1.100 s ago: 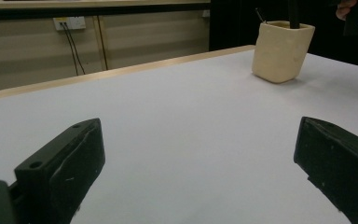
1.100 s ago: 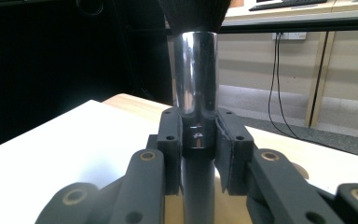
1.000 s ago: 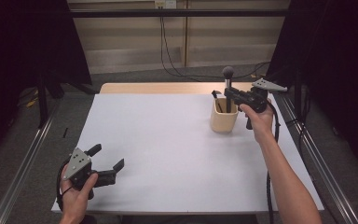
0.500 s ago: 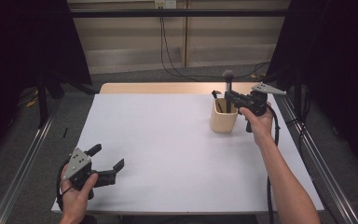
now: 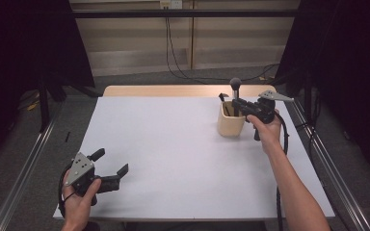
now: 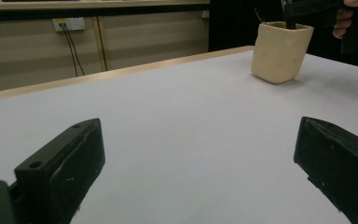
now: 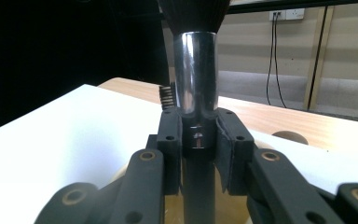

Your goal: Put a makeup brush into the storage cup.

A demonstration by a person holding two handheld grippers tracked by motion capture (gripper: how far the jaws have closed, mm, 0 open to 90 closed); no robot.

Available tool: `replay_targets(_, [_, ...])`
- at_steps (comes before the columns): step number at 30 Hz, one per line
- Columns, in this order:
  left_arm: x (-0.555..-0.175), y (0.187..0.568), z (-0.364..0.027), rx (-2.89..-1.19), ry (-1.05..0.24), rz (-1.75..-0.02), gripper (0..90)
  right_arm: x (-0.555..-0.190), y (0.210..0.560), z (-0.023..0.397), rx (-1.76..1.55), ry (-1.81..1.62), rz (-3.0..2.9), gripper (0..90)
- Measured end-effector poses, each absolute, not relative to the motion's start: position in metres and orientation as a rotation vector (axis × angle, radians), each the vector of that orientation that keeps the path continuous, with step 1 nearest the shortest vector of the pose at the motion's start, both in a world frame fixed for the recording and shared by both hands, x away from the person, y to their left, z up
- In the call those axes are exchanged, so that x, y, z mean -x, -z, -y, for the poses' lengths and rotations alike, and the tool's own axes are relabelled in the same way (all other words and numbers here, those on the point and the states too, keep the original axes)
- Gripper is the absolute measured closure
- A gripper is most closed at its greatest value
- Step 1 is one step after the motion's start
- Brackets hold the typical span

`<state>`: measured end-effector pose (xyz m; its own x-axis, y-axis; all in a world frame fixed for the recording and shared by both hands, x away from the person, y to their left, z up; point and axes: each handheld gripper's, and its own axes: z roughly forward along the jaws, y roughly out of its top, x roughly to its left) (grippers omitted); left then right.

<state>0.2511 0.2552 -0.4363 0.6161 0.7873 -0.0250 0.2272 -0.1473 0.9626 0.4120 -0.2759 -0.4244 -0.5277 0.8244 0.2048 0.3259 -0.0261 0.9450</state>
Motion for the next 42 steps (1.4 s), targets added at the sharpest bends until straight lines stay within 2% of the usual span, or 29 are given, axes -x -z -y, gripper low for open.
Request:
replay_targets(10, [-0.251,0.436,-0.255,-1.693,-0.606,-0.842,2.0,-0.411,0.427,0.275,-1.22,-1.565,-1.833,72.3])
replay_targets(15, [-0.251,0.436,-0.255,-1.688,-0.608,-0.845,1.9,-0.411,0.427,0.277,-1.24,-1.565,-1.822,67.5])
replay_targets(20, [-0.251,0.436,-0.255,-1.691,-0.607,-0.84,2.0,-0.409,0.425,0.276,-1.231,-1.548,-1.825,56.1])
replay_targets(28, [-0.253,0.436,-0.253,-1.698,-0.603,-0.84,1.9,-0.405,0.423,0.274,-1.221,-1.521,-1.846,31.3])
replay_targets(38, [-0.255,0.436,-0.253,-1.678,-0.596,-0.865,2.0,-0.4,0.417,0.273,-1.208,-1.504,-1.837,6.2])
replay_targets(42, [-0.256,0.436,-0.253,-1.68,-0.599,-0.86,1.9,-0.398,0.416,0.274,-1.214,-1.5,-1.812,0.0])
